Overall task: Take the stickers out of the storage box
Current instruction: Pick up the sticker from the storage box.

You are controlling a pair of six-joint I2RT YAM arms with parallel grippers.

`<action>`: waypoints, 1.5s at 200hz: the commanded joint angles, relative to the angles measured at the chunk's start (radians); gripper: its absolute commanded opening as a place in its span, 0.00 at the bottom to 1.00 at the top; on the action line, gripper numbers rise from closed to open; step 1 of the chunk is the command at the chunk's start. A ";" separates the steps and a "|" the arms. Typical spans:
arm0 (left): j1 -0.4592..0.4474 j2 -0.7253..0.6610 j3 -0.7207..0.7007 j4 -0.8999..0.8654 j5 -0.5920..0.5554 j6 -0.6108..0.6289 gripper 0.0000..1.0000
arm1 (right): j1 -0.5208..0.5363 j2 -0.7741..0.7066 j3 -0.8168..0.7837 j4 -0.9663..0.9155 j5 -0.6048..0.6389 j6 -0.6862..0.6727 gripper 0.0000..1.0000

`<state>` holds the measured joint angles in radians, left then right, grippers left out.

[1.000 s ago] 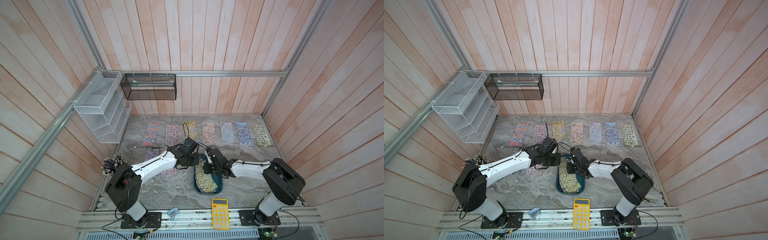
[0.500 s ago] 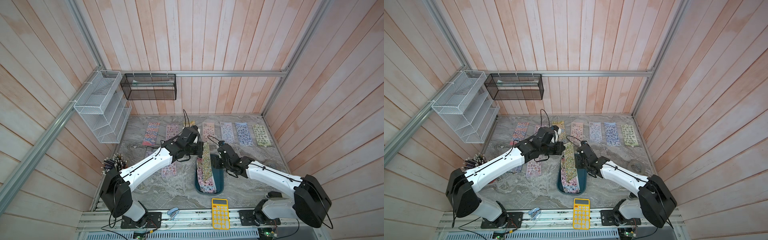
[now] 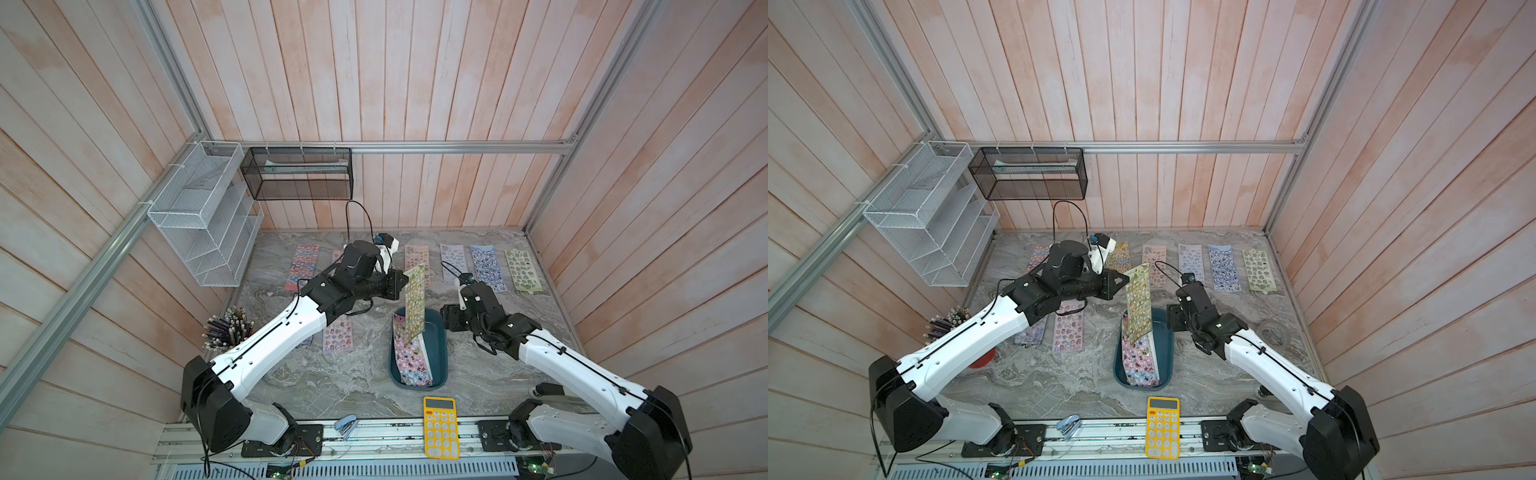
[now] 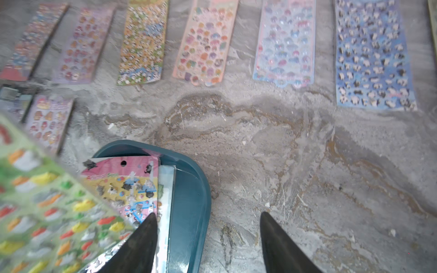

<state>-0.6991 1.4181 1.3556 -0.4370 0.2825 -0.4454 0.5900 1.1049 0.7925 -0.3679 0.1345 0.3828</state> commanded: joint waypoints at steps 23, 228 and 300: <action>0.036 -0.043 0.060 0.063 0.155 0.094 0.00 | -0.087 -0.134 0.062 0.135 -0.310 -0.173 0.72; 0.159 -0.015 0.090 0.150 0.654 0.051 0.00 | -0.347 -0.116 0.053 0.391 -1.207 -0.072 0.65; 0.159 0.022 0.109 0.191 0.662 0.012 0.00 | -0.346 -0.105 0.013 0.416 -1.311 -0.072 0.03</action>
<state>-0.5442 1.4246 1.4311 -0.2909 0.9283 -0.4152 0.2459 0.9981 0.8177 0.0135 -1.1084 0.3107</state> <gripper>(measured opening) 0.056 0.110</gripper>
